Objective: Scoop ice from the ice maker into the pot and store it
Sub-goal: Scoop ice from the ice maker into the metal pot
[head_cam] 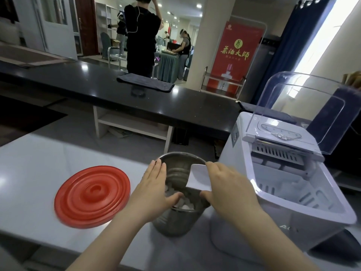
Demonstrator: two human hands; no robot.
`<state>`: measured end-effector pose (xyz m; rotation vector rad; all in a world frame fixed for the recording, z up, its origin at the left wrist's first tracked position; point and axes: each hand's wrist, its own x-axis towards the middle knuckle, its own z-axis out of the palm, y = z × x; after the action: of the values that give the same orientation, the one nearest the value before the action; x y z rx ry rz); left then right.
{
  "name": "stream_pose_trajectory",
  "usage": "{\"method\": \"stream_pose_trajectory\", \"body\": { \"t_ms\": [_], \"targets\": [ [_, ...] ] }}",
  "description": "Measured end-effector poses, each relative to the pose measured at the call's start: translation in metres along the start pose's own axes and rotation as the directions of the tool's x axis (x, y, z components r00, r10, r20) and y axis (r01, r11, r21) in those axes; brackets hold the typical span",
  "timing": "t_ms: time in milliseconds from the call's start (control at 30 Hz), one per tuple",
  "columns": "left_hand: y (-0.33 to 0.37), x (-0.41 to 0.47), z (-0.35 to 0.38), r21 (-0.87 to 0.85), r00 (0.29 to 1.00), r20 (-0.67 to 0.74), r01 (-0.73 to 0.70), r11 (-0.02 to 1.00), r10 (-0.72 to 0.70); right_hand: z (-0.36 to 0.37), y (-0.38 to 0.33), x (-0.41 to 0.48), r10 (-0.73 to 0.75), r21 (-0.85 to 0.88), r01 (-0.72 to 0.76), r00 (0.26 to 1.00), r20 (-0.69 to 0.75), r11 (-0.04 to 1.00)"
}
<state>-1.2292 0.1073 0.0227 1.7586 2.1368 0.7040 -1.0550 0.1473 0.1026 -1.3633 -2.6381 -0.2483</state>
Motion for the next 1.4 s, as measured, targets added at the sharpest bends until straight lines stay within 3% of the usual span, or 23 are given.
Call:
{"method": "stream_pose_trajectory", "body": {
  "t_ms": [233,500,667,867,1000,1100,1267,1400],
  "targets": [
    [0.022,-0.014,-0.008,-0.126,0.996,-0.086,-0.051,0.991,0.040,-0.028,0.016,-0.017,0.018,0.002,-0.018,0.980,-0.196,1.000],
    [0.070,-0.022,-0.009,-0.303,0.978,-0.171,-0.165,0.939,0.117,-0.040,0.065,-0.039,0.163,0.381,-0.042,0.943,-0.291,0.924],
    [0.103,-0.012,0.006,-0.368,0.971,-0.153,-0.228,0.901,0.183,-0.046,0.105,-0.050,0.250,0.412,-0.100,0.910,-0.330,0.906],
    [0.138,0.004,0.023,-0.399,0.975,-0.056,-0.218,0.890,0.214,-0.036,0.167,-0.050,0.322,0.429,-0.218,0.928,-0.189,0.877],
    [0.159,0.016,0.031,-0.510,0.975,0.069,-0.149,0.847,0.213,-0.031,0.195,-0.045,0.287,0.397,-0.251,0.957,-0.034,0.883],
    [0.168,0.020,0.039,-0.462,0.971,0.110,-0.139,0.876,0.212,-0.030,0.205,-0.042,0.227,0.370,-0.224,0.973,0.037,0.902],
    [0.169,0.024,0.045,-0.425,0.968,0.124,-0.148,0.893,0.219,-0.023,0.225,-0.035,0.144,0.199,-0.163,0.984,0.107,0.966],
    [0.169,0.023,0.044,-0.459,0.963,0.116,-0.164,0.873,0.241,-0.027,0.234,-0.031,0.075,-0.017,-0.073,0.965,0.252,0.997]
  ]
}}
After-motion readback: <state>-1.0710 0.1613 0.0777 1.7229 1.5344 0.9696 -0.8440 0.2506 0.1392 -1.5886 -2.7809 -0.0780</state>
